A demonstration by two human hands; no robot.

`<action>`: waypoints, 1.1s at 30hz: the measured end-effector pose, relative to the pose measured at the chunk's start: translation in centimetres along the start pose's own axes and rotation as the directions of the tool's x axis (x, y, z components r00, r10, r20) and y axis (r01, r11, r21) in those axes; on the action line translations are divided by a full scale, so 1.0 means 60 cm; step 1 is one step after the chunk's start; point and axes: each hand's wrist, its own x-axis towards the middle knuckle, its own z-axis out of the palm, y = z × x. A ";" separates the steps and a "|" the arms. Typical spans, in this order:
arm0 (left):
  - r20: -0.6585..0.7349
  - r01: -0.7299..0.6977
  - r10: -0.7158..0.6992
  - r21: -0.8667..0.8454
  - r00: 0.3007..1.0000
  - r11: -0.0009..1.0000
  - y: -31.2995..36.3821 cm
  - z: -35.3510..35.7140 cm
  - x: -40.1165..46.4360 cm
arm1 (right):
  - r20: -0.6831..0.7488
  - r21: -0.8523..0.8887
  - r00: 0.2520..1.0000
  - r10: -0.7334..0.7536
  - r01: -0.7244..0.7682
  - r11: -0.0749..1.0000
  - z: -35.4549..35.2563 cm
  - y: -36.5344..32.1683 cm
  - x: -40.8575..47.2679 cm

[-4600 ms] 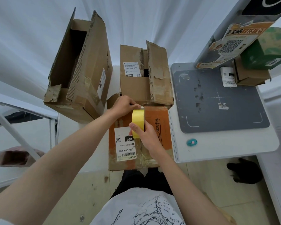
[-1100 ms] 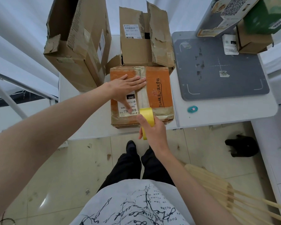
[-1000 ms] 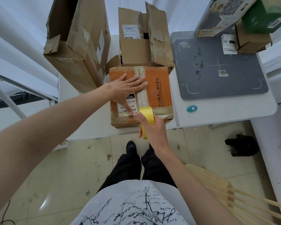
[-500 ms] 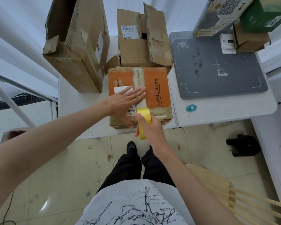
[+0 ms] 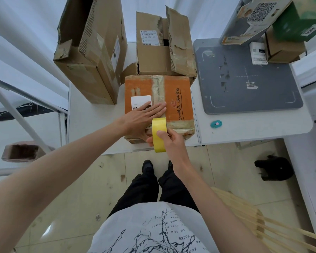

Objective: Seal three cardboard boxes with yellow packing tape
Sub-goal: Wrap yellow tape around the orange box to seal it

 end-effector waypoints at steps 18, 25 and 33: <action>0.002 0.004 -0.004 -0.056 1.000 0.998 0.010 -0.002 -0.001 | -0.050 0.126 0.999 0.014 -0.007 0.992 -0.004 0.004 0.007; 0.016 -0.027 0.032 -0.234 0.999 0.972 0.002 -0.003 0.004 | -0.067 0.103 0.998 0.012 -0.005 0.995 -0.013 0.006 0.004; 0.047 -0.022 0.038 -0.301 0.998 0.953 0.002 -0.008 0.006 | -0.091 0.032 0.996 -0.003 0.006 0.999 -0.005 0.007 -0.009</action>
